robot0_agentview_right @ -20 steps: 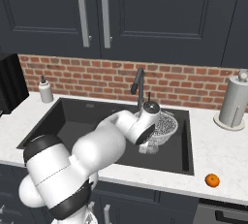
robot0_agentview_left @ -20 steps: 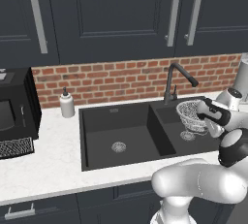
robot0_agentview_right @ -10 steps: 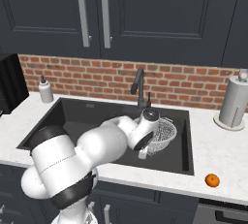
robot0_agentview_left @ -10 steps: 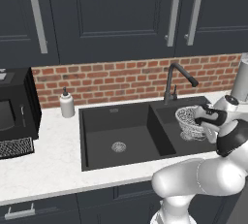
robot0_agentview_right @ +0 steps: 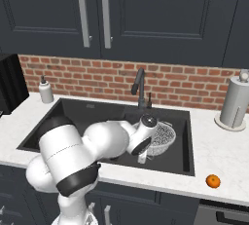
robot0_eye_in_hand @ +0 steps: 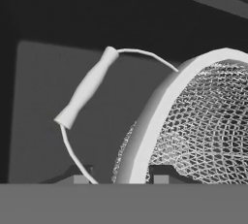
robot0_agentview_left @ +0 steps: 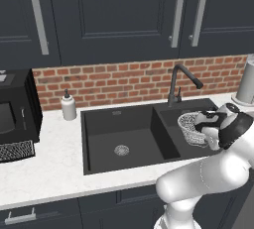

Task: Put the colander in the sink, put the tangerine in the colander, and turn on the sink faucet and pour water over the colander.

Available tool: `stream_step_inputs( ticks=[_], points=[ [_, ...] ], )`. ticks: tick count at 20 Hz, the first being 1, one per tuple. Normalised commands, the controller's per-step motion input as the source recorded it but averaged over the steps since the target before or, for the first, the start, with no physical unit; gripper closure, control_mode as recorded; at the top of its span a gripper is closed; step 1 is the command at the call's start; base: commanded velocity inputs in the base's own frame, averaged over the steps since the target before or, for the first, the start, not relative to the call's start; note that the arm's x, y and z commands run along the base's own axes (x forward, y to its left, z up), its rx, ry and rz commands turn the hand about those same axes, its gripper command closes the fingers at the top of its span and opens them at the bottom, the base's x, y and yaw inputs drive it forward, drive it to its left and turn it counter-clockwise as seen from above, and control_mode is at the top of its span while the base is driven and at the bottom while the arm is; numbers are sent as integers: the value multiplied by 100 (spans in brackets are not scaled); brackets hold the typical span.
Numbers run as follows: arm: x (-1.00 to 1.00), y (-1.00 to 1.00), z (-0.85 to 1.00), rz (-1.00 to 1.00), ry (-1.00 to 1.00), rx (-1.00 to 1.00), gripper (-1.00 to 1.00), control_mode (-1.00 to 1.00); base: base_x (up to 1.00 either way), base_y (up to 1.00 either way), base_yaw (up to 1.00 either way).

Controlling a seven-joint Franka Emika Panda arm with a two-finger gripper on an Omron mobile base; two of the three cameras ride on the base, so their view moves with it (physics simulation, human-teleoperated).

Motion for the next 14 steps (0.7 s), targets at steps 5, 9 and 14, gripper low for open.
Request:
stream_step_inputs(
  ticks=[5,9,14],
  points=[
    [8,0,-28,0,0,0,100,-100,0,0,0],
    [1,0,-3,0,0,0,-100,-100,0,0,0],
    [0,0,0,0,0,0,-100,-100,0,0,0]
  ],
)
